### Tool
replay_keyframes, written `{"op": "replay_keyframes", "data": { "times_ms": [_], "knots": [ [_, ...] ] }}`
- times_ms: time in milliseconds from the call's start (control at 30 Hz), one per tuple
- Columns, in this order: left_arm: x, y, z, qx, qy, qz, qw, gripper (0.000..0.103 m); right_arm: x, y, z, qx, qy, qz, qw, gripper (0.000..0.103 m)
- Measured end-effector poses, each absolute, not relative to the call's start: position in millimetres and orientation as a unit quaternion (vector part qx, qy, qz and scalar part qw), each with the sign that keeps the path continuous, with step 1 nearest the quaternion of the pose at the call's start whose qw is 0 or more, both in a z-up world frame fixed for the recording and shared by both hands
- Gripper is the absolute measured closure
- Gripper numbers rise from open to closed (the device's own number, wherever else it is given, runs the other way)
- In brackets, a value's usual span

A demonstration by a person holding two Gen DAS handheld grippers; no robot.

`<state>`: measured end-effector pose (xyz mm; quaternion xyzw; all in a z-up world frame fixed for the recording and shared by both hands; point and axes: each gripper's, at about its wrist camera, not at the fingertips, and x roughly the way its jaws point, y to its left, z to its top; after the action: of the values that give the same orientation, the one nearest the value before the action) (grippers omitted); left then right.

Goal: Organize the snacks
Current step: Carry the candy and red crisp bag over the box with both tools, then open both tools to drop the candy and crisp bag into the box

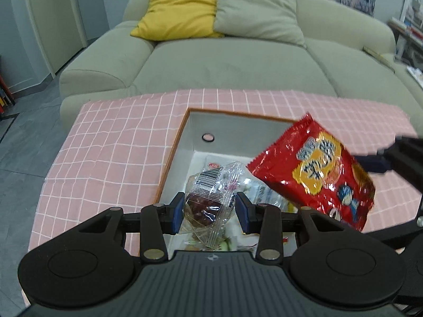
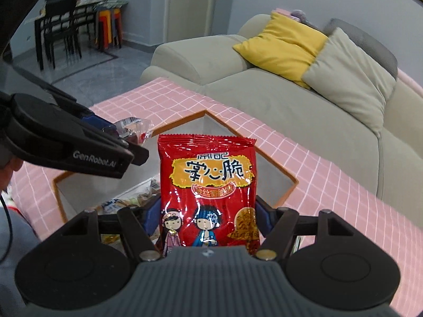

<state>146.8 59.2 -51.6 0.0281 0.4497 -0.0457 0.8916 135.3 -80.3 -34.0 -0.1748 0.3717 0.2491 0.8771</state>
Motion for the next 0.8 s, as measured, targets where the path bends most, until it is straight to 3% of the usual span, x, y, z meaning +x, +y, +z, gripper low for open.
{"op": "replay_keyframes", "data": {
  "times_ms": [433, 800],
  "knots": [
    [172.6, 60.0, -91.2, 0.068, 0.503, -0.053, 0.86, 0.058, 169.2, -46.2, -81.4, -0.31, 0.365, 0.282, 0.831, 0.036],
    [188.9, 59.0, -117.7, 0.071, 0.529, -0.052, 0.844, 0.058, 181.1, -39.2, -113.1, -0.352, 0.386, 0.3, 0.798, 0.036]
  ]
}}
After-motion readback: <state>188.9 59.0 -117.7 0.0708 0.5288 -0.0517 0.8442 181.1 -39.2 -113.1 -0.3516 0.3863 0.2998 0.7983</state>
